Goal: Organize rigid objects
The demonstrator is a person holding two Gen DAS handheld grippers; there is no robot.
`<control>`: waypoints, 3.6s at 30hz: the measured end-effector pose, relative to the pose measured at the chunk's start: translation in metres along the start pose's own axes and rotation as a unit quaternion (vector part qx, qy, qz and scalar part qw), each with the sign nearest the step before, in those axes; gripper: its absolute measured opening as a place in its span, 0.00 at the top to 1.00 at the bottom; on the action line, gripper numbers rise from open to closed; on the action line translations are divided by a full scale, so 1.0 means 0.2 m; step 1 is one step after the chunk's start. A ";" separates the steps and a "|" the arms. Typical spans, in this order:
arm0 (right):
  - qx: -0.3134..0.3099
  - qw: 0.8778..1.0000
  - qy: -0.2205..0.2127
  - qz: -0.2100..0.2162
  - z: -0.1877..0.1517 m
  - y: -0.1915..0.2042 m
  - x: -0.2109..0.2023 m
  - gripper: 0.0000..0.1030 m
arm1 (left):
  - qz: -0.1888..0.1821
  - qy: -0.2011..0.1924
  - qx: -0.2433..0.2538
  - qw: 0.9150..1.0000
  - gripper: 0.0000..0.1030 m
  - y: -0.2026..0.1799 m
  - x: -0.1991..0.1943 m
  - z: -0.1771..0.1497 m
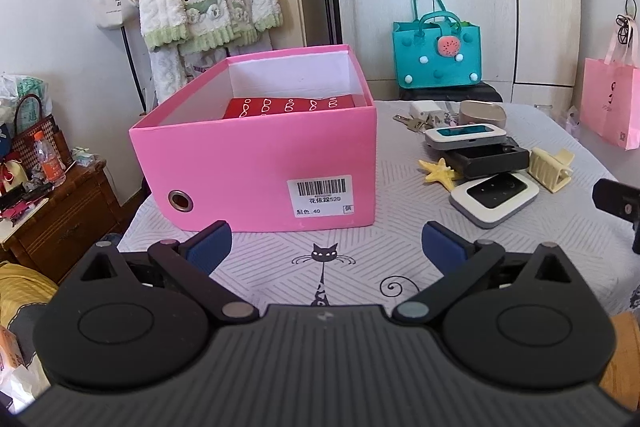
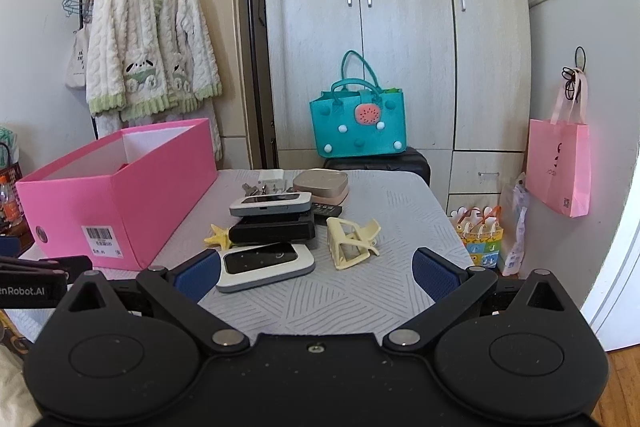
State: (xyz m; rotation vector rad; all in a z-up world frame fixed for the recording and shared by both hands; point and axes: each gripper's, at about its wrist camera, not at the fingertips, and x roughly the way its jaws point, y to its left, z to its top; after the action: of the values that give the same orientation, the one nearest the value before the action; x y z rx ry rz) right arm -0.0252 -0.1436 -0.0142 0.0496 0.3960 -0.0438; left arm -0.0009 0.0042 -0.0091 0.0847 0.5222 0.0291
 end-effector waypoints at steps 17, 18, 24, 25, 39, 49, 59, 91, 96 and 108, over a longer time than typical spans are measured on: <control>-0.004 1.000 0.005 0.000 -0.01 0.02 0.01 0.00 | 0.014 -0.027 0.009 1.000 0.00 0.00 0.01 -0.03; -0.004 1.000 0.005 0.000 -0.01 0.02 0.01 0.00 | 0.014 -0.029 0.013 0.999 0.00 0.00 0.01 -0.03; -0.005 1.000 0.004 0.001 -0.01 0.02 0.01 0.00 | 0.010 -0.033 0.018 0.999 0.00 -0.01 -0.01 -0.03; -0.006 1.000 0.003 0.001 -0.01 0.03 0.01 0.00 | 0.009 -0.034 0.017 0.999 0.00 -0.01 -0.01 -0.02; -0.005 1.000 0.001 -0.006 -0.02 0.01 0.02 0.00 | 0.005 -0.031 0.011 0.999 0.00 -0.01 -0.02 -0.02; -0.009 1.000 0.002 -0.006 -0.03 0.01 0.02 0.00 | 0.003 -0.026 0.008 1.000 0.00 0.00 0.00 -0.02; -0.017 1.000 0.003 -0.006 -0.03 0.02 0.02 0.00 | 0.002 -0.025 0.006 1.000 0.00 0.00 0.00 -0.02; 0.002 0.998 -0.016 0.061 -0.06 -0.04 0.12 0.00 | -0.021 -0.024 -0.019 0.999 0.00 0.03 0.03 0.00; 0.017 0.992 -0.060 0.112 -0.02 -0.14 0.15 0.00 | -0.030 -0.020 0.006 0.999 0.00 0.04 0.04 0.07; -0.036 0.987 0.045 0.153 0.24 -0.25 0.37 0.13 | -0.078 0.033 0.108 0.991 0.02 0.20 0.11 0.38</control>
State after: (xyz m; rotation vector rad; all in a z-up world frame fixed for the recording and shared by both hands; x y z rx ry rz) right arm 0.0590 -0.1995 -0.0016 0.0398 0.4759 0.2772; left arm 0.0559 0.0395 0.0493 0.2555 0.5948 -0.1777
